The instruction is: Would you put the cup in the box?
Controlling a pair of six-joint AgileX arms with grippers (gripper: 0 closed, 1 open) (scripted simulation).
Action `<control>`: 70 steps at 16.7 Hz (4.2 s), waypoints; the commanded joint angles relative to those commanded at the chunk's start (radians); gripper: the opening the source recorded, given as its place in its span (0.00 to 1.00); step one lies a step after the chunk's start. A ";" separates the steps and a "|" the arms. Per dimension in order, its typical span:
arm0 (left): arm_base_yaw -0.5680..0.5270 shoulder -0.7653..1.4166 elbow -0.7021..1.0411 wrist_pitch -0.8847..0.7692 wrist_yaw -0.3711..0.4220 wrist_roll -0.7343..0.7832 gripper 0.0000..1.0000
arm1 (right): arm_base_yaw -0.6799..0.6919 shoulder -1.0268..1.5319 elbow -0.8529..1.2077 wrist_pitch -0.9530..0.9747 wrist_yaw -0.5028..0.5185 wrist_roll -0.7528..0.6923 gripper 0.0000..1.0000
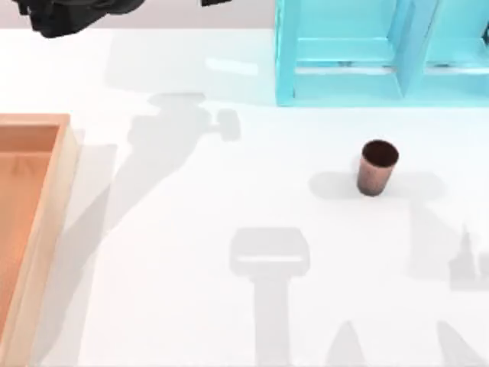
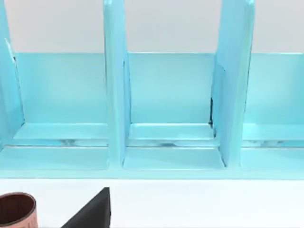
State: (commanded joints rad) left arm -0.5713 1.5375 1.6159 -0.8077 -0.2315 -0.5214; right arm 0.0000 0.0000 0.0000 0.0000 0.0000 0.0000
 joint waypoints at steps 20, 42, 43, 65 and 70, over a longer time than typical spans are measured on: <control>-0.405 1.101 1.129 -0.558 -0.157 -0.356 1.00 | 0.000 0.000 0.000 0.000 0.000 0.000 1.00; -0.333 1.229 1.021 -0.295 -0.132 -0.282 0.47 | 0.000 0.000 0.000 0.000 0.000 0.000 1.00; -0.333 1.229 1.021 -0.295 -0.132 -0.282 0.40 | 0.000 0.000 0.000 0.000 0.000 0.000 1.00; -0.127 1.002 0.784 -0.257 -0.045 -0.085 0.00 | 0.000 0.000 0.000 0.000 0.000 0.000 1.00; 0.143 0.704 0.461 -0.205 0.063 0.158 0.00 | 0.000 0.000 0.000 0.000 0.000 0.000 1.00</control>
State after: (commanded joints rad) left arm -0.4287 2.2412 2.0773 -1.0131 -0.1683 -0.3638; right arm 0.0000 0.0000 0.0000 0.0000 0.0000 0.0000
